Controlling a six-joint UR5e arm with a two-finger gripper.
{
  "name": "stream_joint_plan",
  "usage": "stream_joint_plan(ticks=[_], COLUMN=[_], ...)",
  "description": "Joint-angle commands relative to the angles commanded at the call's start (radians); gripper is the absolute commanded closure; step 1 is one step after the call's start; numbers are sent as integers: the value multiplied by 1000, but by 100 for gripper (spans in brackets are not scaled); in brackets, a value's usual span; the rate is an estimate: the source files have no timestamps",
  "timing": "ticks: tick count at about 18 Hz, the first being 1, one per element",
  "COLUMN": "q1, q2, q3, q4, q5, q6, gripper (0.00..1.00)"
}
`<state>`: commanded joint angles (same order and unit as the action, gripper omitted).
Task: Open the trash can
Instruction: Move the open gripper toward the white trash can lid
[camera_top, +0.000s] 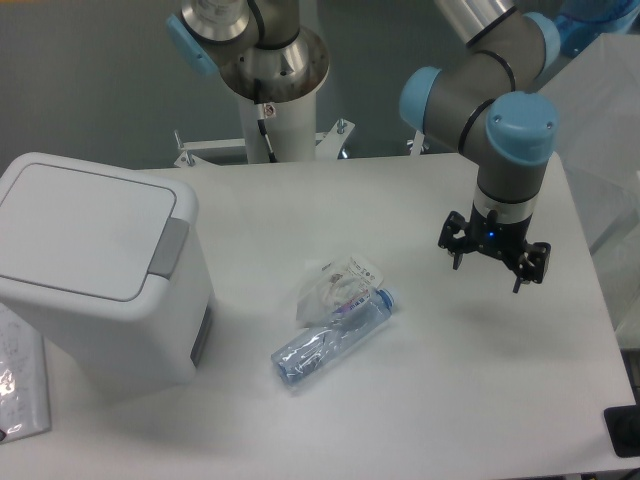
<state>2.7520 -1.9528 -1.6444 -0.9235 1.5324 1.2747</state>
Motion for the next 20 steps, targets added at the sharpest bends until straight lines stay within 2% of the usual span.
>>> stream_joint_plan(ticks=[5,8,11,13,17,20], q1=[-5,-21,-34,-73,-115,-152], q2=[3,0,11,12,18,18], q3=[-6,-23,-28,-14,55,116], q4=[2,63,60,61,63,58], q5=[-1,-86,-109,-109,-139,-259], q6=[-6,-31,-177,-236,-464,-627], gripper=[0,0,0,0,0,0])
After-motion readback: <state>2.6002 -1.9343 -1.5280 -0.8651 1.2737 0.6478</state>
